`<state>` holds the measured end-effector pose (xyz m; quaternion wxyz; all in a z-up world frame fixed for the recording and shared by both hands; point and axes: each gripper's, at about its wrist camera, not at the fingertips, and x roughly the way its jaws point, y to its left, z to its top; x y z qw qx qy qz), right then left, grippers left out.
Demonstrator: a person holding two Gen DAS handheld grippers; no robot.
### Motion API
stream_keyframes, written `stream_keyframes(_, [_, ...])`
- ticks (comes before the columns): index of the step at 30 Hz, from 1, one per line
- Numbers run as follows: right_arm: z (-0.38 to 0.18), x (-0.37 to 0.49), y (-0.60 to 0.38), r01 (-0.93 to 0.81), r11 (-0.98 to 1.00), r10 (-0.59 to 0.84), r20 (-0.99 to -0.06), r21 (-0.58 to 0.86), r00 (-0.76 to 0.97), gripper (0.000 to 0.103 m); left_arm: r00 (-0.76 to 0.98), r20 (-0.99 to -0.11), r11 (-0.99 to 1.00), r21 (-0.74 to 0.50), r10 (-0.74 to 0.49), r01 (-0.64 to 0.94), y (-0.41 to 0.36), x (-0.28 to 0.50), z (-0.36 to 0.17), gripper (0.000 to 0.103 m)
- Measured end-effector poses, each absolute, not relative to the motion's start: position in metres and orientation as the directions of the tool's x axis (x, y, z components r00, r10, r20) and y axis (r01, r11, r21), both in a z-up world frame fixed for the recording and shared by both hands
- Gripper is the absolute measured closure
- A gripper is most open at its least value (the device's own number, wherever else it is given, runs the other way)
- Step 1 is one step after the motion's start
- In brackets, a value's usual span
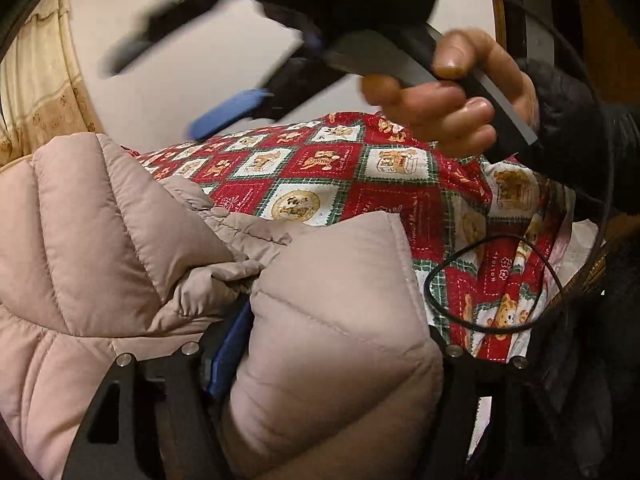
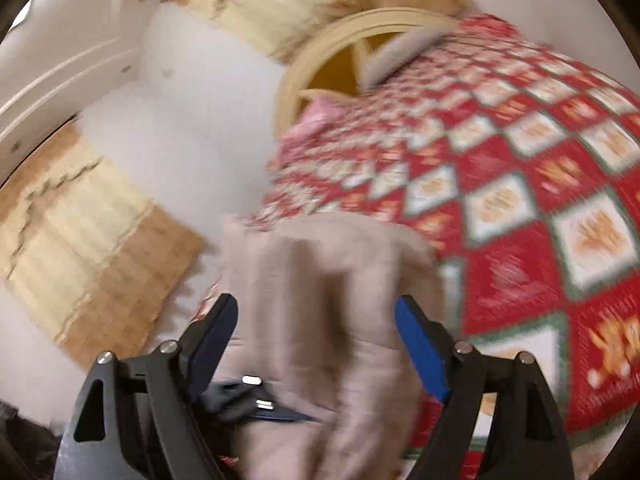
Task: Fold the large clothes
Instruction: 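Fold the lifted jacket end over with the left gripper while the right gripper pinches the bundle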
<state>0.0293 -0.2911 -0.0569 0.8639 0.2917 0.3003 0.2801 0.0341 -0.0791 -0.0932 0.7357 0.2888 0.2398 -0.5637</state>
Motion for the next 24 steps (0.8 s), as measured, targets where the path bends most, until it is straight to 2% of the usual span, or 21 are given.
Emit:
stream_keyframes(3, [-0.052, 0.047, -0.245, -0.367, 0.742, 0.646, -0.452, 0.561, 0.615, 0.013, 0.257, -0.667, 0.208, 0.153, -0.699, 0.966, -0.079, 0.032, -0.093, 0.033])
stream_keyframes(4, [-0.058, 0.048, -0.235, -0.375, 0.760, 0.636, -0.493, 0.530, 0.593, 0.025, 0.267, -0.662, 0.214, 0.161, -0.700, 0.963, -0.081, 0.028, -0.094, 0.033])
stream_keyframes(5, [-0.072, 0.050, -0.222, -0.388, 0.771, 0.632, -0.534, 0.504, 0.562, 0.062, 0.278, -0.660, 0.220, 0.172, -0.698, 0.960, -0.082, 0.027, -0.095, 0.033])
stream_keyframes(6, [-0.081, 0.056, -0.206, -0.404, 0.779, 0.626, -0.575, 0.479, 0.526, 0.066, 0.300, -0.660, 0.231, 0.193, -0.688, 0.954, -0.084, 0.024, -0.097, 0.033])
stream_keyframes(8, [-0.082, 0.047, -0.211, -0.412, 0.785, 0.620, -0.568, 0.463, 0.542, 0.082, 0.320, -0.662, 0.230, 0.221, -0.678, 0.948, -0.078, 0.015, -0.093, 0.033])
stream_keyframes(12, [-0.074, 0.021, -0.214, -0.394, 0.862, 0.506, -0.588, 0.320, 0.631, 0.086, 0.259, -0.661, 0.179, 0.188, -0.704, 0.966, -0.051, -0.002, -0.069, 0.033])
stream_keyframes(15, [-0.082, 0.015, -0.218, -0.327, 0.910, 0.414, -0.615, 0.256, 0.671, 0.086, 0.215, -0.608, 0.176, 0.125, -0.764, 0.976, -0.009, -0.009, -0.039, 0.032])
stream_keyframes(18, [-0.098, 0.020, -0.233, -0.247, 0.919, 0.387, -0.593, 0.306, 0.706, 0.085, 0.215, -0.514, 0.224, 0.047, -0.830, 0.974, 0.035, 0.002, -0.007, 0.032])
stream_keyframes(20, [-0.106, 0.016, -0.241, -0.202, 0.925, 0.360, -0.574, 0.321, 0.736, 0.084, 0.284, -0.446, 0.315, 0.006, -0.849, 0.949, 0.055, 0.024, 0.012, 0.032])
stream_keyframes(22, [-0.112, 0.015, -0.244, -0.159, 0.919, 0.349, -0.559, 0.360, 0.752, 0.083, 0.405, -0.410, 0.460, -0.041, -0.817, 0.887, 0.057, 0.057, 0.025, 0.029])
stream_keyframes(24, [-0.121, 0.017, -0.249, -0.145, 0.888, 0.387, -0.539, 0.437, 0.748, 0.082, 0.498, -0.422, 0.592, -0.123, -0.757, 0.796, 0.046, 0.098, 0.031, 0.028])
